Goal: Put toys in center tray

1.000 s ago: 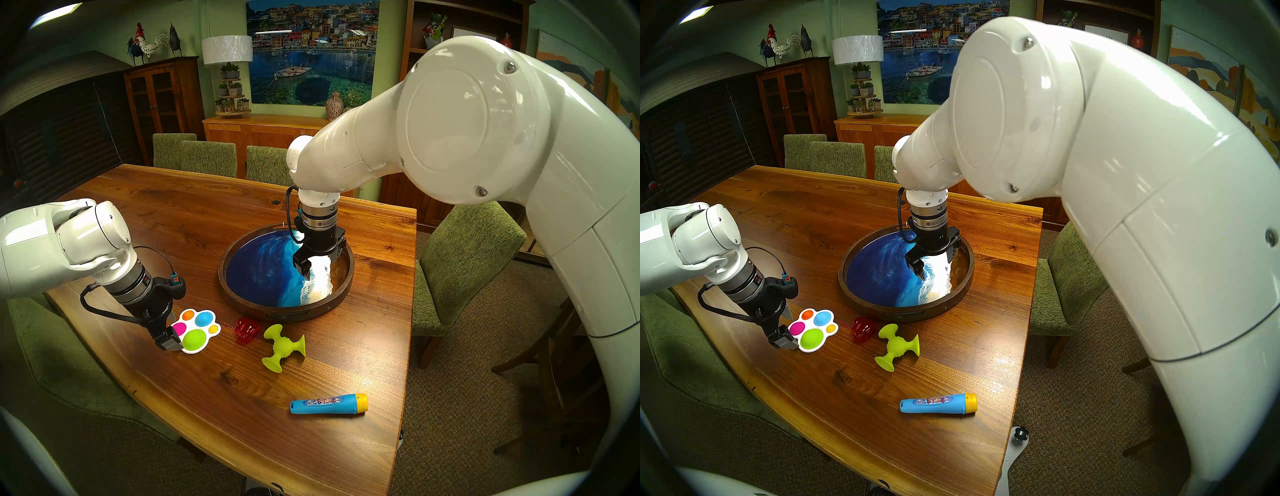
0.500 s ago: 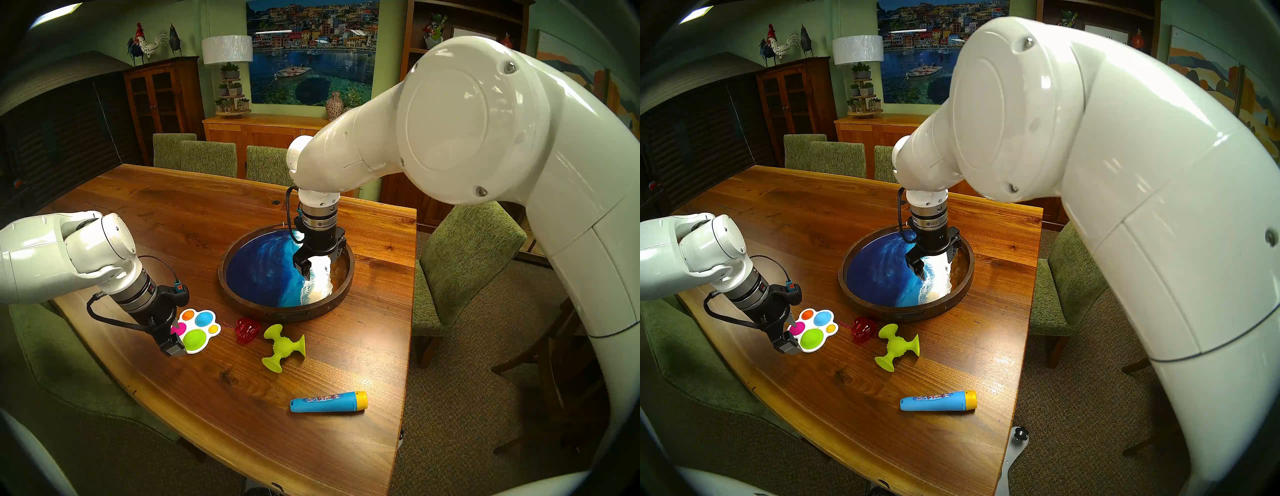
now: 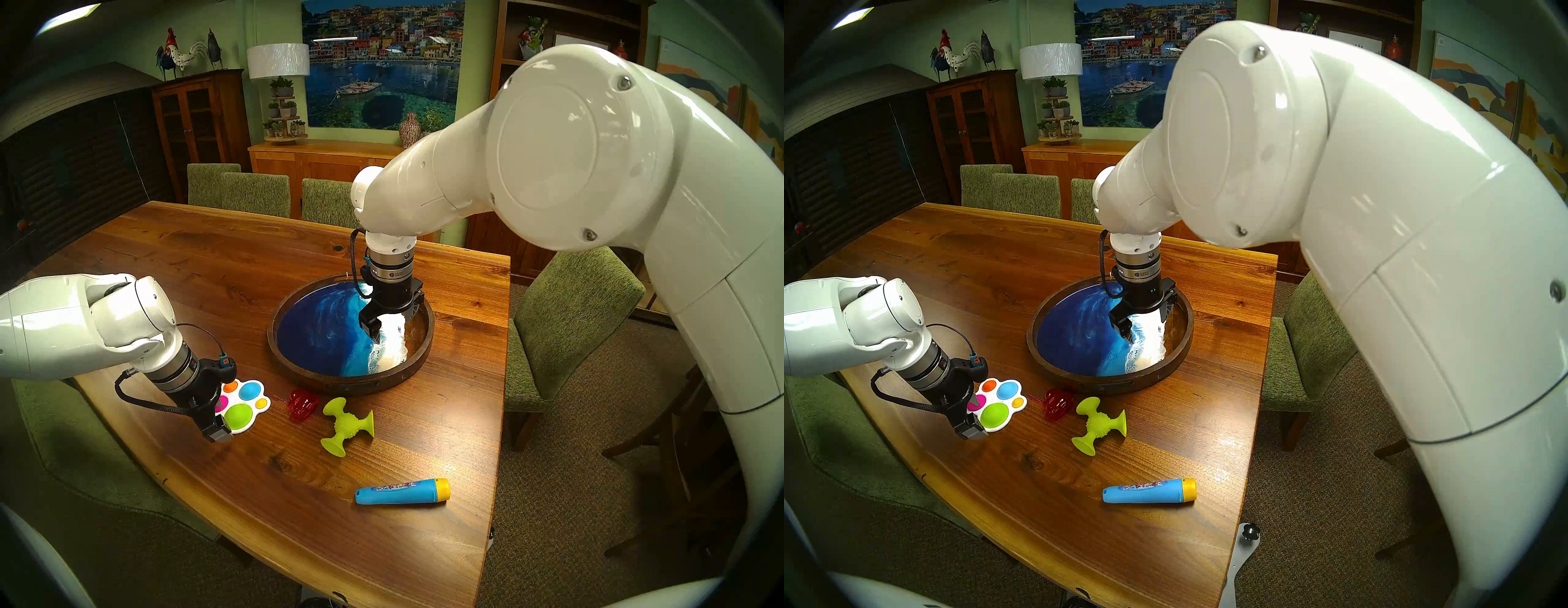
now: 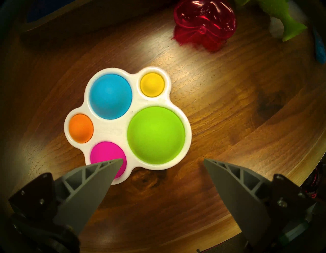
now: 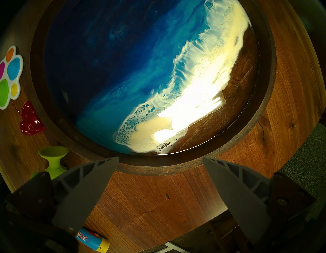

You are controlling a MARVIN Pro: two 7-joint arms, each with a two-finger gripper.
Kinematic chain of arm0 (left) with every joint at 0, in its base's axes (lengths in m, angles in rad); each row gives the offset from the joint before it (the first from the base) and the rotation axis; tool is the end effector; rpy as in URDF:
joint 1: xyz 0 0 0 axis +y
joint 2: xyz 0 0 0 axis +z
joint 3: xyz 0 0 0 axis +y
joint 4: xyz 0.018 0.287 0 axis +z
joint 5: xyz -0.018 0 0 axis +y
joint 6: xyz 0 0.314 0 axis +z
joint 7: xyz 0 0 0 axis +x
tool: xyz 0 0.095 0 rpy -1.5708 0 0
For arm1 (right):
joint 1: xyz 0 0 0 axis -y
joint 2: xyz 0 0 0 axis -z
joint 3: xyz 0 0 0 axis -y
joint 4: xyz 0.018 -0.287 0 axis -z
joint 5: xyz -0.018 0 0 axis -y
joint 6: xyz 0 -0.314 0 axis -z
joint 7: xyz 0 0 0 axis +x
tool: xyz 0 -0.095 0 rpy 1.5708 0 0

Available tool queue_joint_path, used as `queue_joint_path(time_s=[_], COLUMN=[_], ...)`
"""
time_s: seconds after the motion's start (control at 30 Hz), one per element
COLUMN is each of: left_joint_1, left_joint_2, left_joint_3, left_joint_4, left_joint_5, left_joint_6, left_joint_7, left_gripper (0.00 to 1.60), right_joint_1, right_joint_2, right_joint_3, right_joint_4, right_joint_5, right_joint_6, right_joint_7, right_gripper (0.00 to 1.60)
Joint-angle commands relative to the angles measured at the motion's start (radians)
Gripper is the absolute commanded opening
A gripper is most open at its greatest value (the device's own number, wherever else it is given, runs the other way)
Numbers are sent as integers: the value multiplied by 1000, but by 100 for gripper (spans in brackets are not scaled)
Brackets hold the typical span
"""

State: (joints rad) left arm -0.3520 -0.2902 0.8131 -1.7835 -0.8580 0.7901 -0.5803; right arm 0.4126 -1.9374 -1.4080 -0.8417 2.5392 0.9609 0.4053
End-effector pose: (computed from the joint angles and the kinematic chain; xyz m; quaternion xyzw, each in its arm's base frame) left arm 0.3608 0.1554 -0.2200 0.8886 -0.4528 0.0727 0.0123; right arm 0.5303 0.2143 -0.1260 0.9325 0.3545 0.0513 0.0460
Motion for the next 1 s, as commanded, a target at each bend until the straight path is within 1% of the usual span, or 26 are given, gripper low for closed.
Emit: queue_joint_path(time_s=[0.0, 0.27, 0.47, 0.8, 0.97], left_joint_1=[-2, -5, -2, 26, 37], left_joint_2=[-14, -20, -23, -36, -42], left_joint_3=[-33, -45, -51, -40, -37], left_joint_4=[5, 30, 34, 19, 22], left_joint_5=[-41, -78, -99, -115, -124], left_joint_6=[-6, -12, -5, -3, -6], left_joint_7=[24, 22, 43, 90, 104], left_gripper=[160, 160, 160, 160, 152], right_joint_1=[28, 28, 28, 28, 28], right_joint_2=[3, 3, 3, 3, 3], right_joint_3=[3, 3, 3, 3, 3], right_joint_4=[17, 17, 17, 17, 17], right_joint_5=[0, 0, 0, 0, 0], right_joint_6=[-1, -1, -1, -1, -1], right_joint_7=[2, 2, 2, 2, 2], right_gripper=[160, 160, 160, 160, 160])
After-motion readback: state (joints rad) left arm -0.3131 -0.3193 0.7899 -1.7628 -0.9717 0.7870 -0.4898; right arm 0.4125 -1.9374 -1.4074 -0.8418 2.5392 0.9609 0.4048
